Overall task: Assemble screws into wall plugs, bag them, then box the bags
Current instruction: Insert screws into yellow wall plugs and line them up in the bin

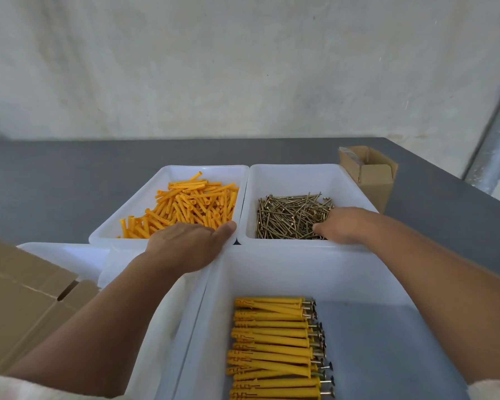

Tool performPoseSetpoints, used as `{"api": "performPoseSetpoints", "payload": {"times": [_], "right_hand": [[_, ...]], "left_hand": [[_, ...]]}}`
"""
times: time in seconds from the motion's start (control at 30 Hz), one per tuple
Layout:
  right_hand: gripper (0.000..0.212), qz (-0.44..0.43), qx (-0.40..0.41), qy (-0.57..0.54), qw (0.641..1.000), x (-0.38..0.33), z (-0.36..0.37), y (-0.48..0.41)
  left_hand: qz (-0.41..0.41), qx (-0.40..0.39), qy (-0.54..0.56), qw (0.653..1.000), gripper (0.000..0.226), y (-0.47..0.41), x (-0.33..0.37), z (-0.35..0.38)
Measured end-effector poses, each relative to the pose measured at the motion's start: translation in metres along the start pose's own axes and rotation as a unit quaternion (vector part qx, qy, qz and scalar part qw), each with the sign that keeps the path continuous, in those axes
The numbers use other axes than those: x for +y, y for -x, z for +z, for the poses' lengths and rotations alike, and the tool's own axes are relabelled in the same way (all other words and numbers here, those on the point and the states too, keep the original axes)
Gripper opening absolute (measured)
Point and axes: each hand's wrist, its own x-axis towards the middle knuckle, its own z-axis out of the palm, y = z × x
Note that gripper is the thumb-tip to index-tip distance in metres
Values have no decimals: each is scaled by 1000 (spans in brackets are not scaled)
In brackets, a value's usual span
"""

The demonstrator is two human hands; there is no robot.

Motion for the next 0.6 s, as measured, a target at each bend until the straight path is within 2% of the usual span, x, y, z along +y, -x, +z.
{"api": "performPoseSetpoints", "payload": {"times": [0.1,0.17,0.27,0.4,0.5,0.6], "right_hand": [[33,-5,-11,44,999,-2,2,-10],[27,1,1,33,999,-3,5,-12],[27,-7,5,-36,999,-2,7,-15],[28,-41,52,-100,993,4,9,-18],[7,-84,63,-191,976,8,11,-16],[2,-143,78,-278,947,11,12,-11]], "left_hand": [[3,-7,-4,1000,86,-1,0,-1],[8,-8,-6,1000,87,0,0,-2],[12,-12,-3,1000,85,1,-1,-2],[17,-11,5,1000,79,0,-2,-2],[13,-8,3,1000,78,-1,-2,-1],[2,-13,-3,1000,86,-2,-2,-1]]}}
